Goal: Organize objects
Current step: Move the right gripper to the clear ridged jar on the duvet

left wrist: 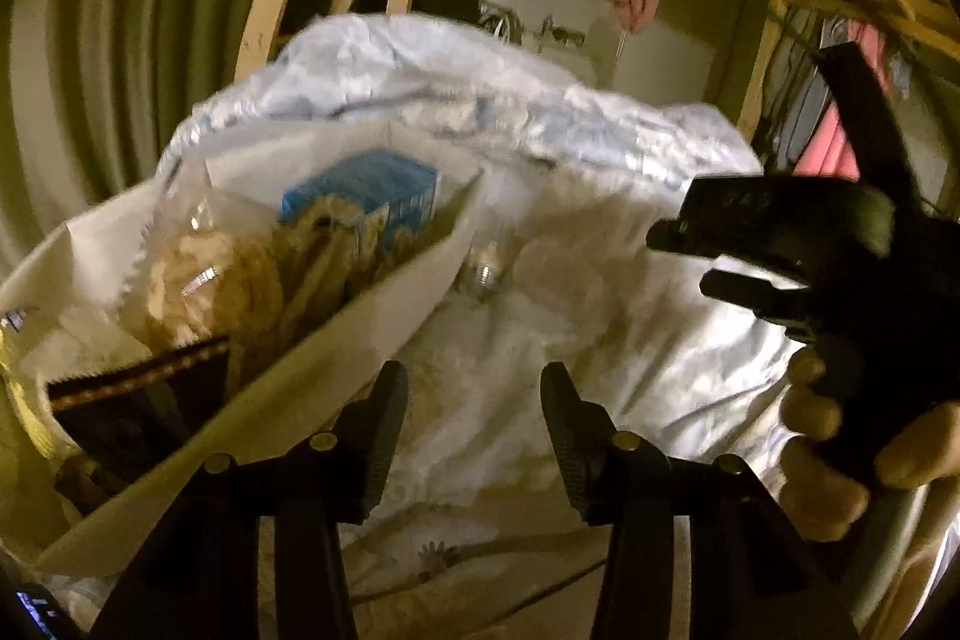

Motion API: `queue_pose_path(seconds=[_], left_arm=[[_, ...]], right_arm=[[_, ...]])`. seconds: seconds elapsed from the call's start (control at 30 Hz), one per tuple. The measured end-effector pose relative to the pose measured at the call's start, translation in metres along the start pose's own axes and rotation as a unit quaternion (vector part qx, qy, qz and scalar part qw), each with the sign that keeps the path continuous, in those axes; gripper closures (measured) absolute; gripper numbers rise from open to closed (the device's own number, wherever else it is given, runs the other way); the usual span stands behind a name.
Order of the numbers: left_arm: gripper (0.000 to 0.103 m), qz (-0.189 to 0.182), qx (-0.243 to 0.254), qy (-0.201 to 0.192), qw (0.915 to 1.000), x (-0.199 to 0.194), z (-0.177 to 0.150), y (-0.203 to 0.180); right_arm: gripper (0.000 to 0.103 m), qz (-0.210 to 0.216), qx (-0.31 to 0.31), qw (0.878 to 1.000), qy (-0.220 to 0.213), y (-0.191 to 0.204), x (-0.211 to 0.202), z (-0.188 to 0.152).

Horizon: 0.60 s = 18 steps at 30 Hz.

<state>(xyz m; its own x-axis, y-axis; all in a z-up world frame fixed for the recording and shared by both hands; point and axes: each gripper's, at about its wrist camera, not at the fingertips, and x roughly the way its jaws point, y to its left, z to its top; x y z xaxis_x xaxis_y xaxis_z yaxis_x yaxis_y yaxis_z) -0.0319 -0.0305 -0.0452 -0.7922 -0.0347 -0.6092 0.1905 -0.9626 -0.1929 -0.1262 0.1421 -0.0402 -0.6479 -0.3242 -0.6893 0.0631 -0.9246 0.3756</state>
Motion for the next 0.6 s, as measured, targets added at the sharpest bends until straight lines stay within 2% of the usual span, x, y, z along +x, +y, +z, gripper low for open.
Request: queue_pose_path(seconds=[0.1, 0.2, 0.43, 0.6], left_arm=[[0.059, 0.002, -0.005, 0.027, 0.9996, 0.013, -0.003, 0.003], [0.059, -0.001, -0.012, 0.050, 0.9987, 0.022, -0.006, 0.005], [0.059, 0.009, -0.015, 0.081, 0.9965, 0.036, -0.011, 0.008], [0.059, 0.008, -0.017, 0.087, 0.9960, 0.038, -0.010, 0.008]], right_arm=[[0.053, 0.040, 0.023, 0.999, 0.021, -0.005, 0.007, -0.003], [0.053, 0.060, 0.032, 0.997, 0.037, -0.008, 0.013, -0.004], [0.053, 0.062, 0.028, 0.996, 0.049, -0.005, 0.016, -0.006], [0.053, 0.059, 0.025, 0.996, 0.060, -0.005, 0.021, -0.004]])
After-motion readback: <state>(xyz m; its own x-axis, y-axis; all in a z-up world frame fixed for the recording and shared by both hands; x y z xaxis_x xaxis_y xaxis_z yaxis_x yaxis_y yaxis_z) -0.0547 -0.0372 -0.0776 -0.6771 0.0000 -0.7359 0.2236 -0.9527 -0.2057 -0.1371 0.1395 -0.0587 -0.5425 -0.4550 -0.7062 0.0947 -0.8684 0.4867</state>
